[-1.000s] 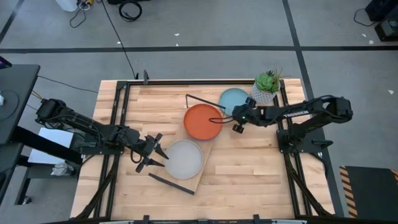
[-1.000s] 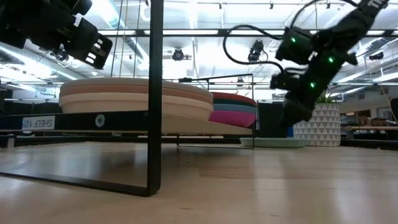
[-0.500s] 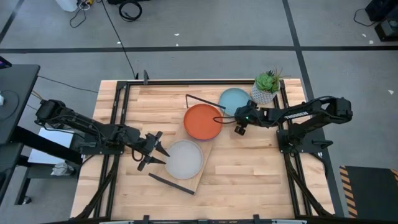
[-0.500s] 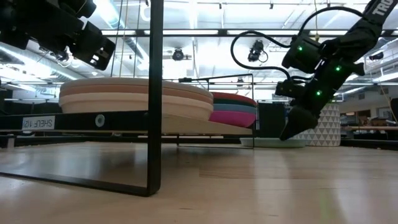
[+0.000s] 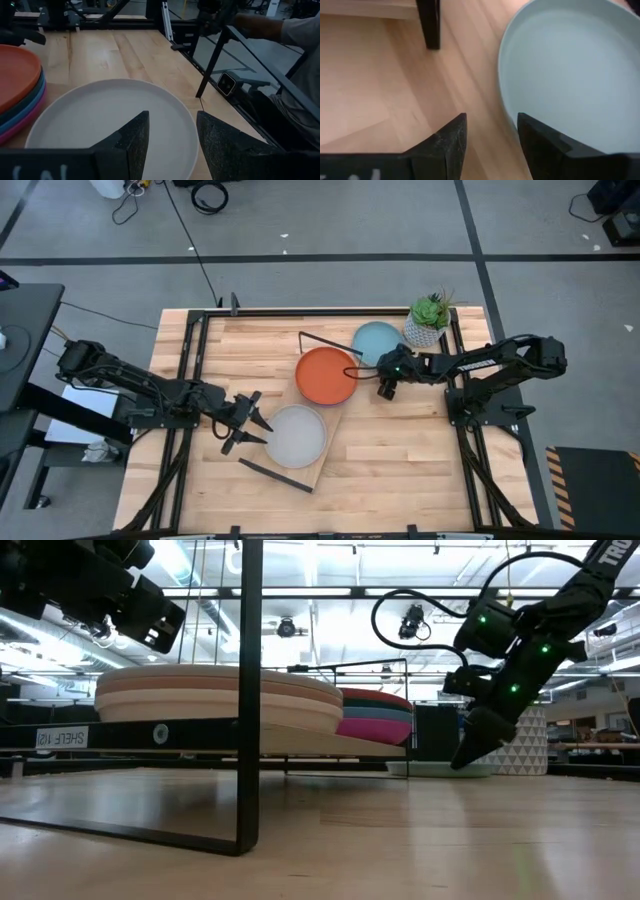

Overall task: Place and stack plates onto a shelf
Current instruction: Stack the light blue plate on top of the white plate on the shelf

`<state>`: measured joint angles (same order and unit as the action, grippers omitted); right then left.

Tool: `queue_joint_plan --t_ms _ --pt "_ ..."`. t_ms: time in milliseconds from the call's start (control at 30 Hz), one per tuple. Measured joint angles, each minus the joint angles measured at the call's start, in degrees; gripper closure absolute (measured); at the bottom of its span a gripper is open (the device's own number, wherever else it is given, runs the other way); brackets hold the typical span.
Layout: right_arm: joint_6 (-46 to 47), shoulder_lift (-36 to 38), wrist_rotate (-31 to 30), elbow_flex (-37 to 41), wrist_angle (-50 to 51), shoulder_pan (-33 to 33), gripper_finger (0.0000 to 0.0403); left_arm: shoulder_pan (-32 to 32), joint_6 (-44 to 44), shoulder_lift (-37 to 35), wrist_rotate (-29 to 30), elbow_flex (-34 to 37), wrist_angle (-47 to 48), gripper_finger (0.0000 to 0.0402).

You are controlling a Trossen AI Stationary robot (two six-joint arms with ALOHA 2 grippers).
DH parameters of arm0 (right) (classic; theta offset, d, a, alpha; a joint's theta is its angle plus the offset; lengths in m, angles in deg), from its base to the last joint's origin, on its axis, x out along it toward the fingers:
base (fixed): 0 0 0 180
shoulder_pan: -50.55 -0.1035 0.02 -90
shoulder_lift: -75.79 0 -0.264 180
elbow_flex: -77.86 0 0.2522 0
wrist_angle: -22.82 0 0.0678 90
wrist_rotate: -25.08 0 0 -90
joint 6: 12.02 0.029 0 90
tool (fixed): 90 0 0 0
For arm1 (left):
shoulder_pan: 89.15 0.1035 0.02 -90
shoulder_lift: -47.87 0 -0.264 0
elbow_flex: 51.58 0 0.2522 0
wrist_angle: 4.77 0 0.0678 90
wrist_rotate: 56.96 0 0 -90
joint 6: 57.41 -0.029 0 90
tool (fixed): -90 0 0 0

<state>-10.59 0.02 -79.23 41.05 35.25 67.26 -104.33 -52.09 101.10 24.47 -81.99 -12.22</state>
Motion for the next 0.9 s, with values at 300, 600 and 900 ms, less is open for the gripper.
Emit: queue_joint_plan --t_ms 300,600,900 --pt "2.1 0.0 6.1 0.0 3.3 -1.2 0.0249 0.0 0.0 0.0 0.0 0.0 0.1 0.0230" --pt "8.0 0.0 6.7 0.0 6.5 -7.2 0.0276 0.0 0.0 0.0 0.0 0.0 0.1 0.0230" --pt "13.8 0.1 1.0 -0.1 8.6 -14.2 0.0364 -1.2 0.0 0.0 0.0 0.0 -4.4 0.0230"
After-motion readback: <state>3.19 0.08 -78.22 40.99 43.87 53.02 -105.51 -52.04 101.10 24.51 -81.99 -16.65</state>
